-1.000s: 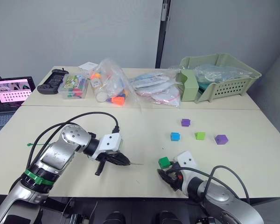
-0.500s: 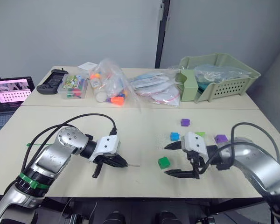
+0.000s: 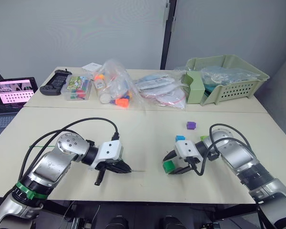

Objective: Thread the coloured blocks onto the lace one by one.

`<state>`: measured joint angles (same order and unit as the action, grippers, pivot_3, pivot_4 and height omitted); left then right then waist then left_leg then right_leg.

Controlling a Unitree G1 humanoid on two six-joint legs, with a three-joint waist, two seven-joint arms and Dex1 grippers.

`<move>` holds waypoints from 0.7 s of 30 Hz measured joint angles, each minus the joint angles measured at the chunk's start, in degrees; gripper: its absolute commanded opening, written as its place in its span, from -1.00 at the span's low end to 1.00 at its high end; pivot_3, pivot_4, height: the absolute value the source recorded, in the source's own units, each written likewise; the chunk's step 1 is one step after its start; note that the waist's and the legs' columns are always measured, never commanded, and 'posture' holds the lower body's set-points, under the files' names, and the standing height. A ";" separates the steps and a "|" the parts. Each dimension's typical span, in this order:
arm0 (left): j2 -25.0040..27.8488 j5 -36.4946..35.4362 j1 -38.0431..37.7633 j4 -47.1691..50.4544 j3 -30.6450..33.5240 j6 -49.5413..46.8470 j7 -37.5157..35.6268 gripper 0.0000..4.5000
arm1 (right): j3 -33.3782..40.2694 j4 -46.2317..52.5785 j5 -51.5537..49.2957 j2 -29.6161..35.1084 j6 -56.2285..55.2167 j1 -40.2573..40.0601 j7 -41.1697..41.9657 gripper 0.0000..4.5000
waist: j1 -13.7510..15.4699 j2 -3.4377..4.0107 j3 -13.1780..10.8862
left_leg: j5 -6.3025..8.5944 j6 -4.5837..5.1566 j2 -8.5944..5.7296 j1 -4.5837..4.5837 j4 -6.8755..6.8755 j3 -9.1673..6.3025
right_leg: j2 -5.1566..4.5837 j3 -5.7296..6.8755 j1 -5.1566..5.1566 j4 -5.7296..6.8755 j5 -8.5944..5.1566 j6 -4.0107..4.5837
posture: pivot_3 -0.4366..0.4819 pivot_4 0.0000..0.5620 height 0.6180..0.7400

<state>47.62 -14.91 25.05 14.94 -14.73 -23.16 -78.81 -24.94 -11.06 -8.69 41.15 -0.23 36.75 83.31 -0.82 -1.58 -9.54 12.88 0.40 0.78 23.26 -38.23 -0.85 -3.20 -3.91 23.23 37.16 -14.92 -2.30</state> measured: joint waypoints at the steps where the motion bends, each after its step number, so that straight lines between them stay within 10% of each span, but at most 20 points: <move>1: -0.06 0.11 0.03 0.28 -0.10 -0.56 0.52 -1.00 | 0.46 -0.42 -0.02 -0.33 -0.15 -0.07 -0.02 -0.46 | 0.00 0.00 0.00 | 0.00 0.00 -0.01 0.00 0.00 0.00 | -0.01 0.00 0.00 0.00 0.00 0.00 | -0.05 -0.47 1.00; 21: -6.46 9.57 4.70 6.10 -11.48 -16.07 14.58 -1.00 | 7.94 23.17 -1.32 -0.41 22.82 -15.51 -16.23 -0.49 | 0.00 0.00 0.00 | 0.00 0.00 -0.08 -0.05 -0.02 -0.41 | 0.08 0.00 -0.07 0.05 0.00 -0.01 | -0.05 -0.47 1.00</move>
<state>41.16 -5.34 29.76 21.04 -26.21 -39.23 -64.22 -17.00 12.12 -10.01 40.74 22.59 21.25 67.08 -0.83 -1.59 -9.54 12.88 0.40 0.70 23.21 -38.25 -1.26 -3.12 -3.91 23.16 37.21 -14.92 -2.30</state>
